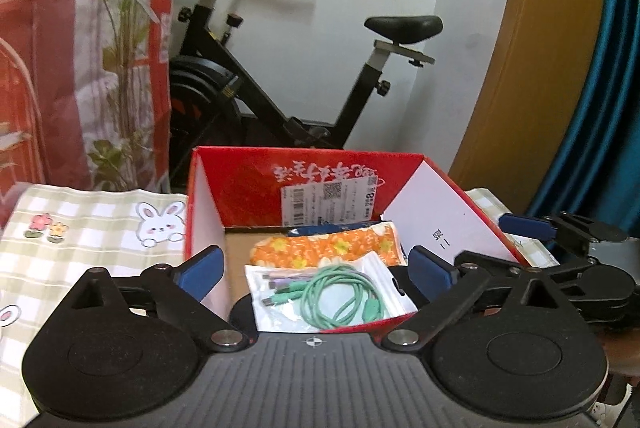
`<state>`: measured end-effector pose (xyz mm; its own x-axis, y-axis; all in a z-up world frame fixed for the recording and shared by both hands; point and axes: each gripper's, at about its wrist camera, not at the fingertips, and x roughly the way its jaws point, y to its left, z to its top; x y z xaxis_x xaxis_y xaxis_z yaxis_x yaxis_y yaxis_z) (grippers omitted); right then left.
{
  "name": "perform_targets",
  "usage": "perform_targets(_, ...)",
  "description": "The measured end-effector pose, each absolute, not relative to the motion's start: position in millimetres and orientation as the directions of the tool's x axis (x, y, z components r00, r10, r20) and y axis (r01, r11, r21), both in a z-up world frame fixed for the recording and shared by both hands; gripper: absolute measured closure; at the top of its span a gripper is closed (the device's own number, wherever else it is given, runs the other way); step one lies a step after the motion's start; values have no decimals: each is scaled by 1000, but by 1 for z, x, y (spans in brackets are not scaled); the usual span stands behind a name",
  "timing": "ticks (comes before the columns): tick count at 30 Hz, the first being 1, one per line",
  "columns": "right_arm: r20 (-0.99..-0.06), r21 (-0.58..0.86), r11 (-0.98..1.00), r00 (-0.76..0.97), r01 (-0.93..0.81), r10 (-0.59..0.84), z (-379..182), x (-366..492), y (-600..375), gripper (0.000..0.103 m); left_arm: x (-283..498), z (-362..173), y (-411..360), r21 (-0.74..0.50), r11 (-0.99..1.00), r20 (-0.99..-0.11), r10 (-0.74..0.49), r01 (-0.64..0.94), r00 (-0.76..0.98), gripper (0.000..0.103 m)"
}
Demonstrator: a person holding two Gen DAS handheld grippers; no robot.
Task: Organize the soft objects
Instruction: 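Open the right tool to drop the cable bag into the box, then move the right tool down to the green tasseled velvet pouch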
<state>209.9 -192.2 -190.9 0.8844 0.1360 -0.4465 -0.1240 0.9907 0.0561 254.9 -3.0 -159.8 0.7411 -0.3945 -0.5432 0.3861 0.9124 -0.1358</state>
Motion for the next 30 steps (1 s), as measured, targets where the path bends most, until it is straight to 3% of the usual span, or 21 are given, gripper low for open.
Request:
perform_targets(5,-437,55,989,888,-135,146,-189,190,-185,0,231,-156,4,-103,919,-533,-374,381,759,0)
perform_targets(18,-437,128,983,883,-129,173,-195,142,-177,0,169,-172,14,-46,925,-543,-340,377,768,0)
perform_targets(30,-514,143,984,841,-111,169,-230,92,-175,0,129,-210,10,-58,924,-600,-335,377,727,0)
